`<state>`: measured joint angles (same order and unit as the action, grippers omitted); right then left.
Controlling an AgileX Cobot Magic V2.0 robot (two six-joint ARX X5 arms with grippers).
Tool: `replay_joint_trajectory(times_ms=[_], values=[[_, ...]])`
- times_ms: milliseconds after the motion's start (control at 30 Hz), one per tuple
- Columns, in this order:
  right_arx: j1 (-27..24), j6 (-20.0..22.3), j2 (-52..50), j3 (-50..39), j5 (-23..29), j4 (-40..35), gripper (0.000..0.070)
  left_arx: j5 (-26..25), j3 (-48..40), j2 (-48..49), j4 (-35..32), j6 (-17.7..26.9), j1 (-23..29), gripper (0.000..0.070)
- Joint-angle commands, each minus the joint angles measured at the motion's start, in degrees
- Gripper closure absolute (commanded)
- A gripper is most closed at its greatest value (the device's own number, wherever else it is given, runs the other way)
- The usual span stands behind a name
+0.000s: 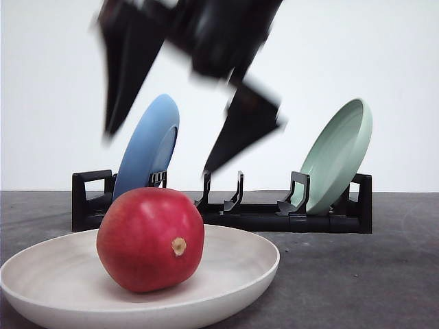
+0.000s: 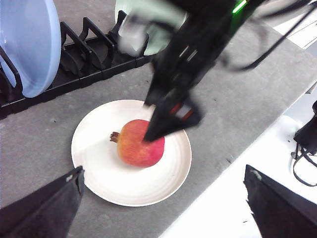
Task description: Place pomegranate in white plate
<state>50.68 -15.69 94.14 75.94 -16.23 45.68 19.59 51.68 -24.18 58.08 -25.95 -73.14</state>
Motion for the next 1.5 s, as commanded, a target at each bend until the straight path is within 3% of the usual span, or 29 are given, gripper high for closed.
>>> replay_joint_trajectory(times_ms=[0,367,633,833,1133,1167,1200,1233,1267,1300,1467], values=[[-0.01,1.39,-3.48,1.02,1.03,2.4,0.0,0.07,0.42,-0.07,-0.42,0.81,-0.74,0.0073],[-0.2,1.83,-28.55,-0.05,13.84,14.68,0.0,0.11,0.42,-0.07,-0.5,0.83,-0.74,0.0073],[-0.2,1.56,-48.71,-12.05,18.43,12.94,0.0,2.54,0.42,-0.07,-0.73,0.83,-0.74,0.0073],[-0.2,1.1,-64.09,-21.81,19.36,6.7,0.0,4.92,0.42,-0.07,-2.91,0.87,-0.74,0.0073],[-0.2,1.5,-71.2,-24.83,21.13,3.64,0.0002,6.97,0.42,-0.07,-4.11,1.09,-0.74,0.0099],[-0.2,1.5,-71.14,-24.83,20.75,3.64,0.0092,6.95,0.42,-0.07,-4.11,1.09,-0.74,0.023],[-0.2,1.47,-71.0,-24.83,20.36,3.66,0.0406,6.96,0.42,-0.07,-4.05,1.18,-0.74,0.0499],[-0.2,1.42,-70.91,-24.83,20.29,3.66,0.0698,7.04,0.42,-0.07,-3.94,1.61,-0.74,0.0698],[-0.2,1.52,-70.79,-24.83,20.39,3.61,0.0661,7.4,0.42,-0.07,-4.07,1.6,-0.74,0.0667],[-0.2,1.53,-70.65,-24.83,20.4,3.55,0.067,7.89,0.42,-0.07,-4.09,1.63,-0.72,0.07],[-0.2,1.54,-70.7,-24.83,20.81,3.59,0.0693,8.04,0.44,-0.07,-4.04,1.51,-0.74,0.07]])
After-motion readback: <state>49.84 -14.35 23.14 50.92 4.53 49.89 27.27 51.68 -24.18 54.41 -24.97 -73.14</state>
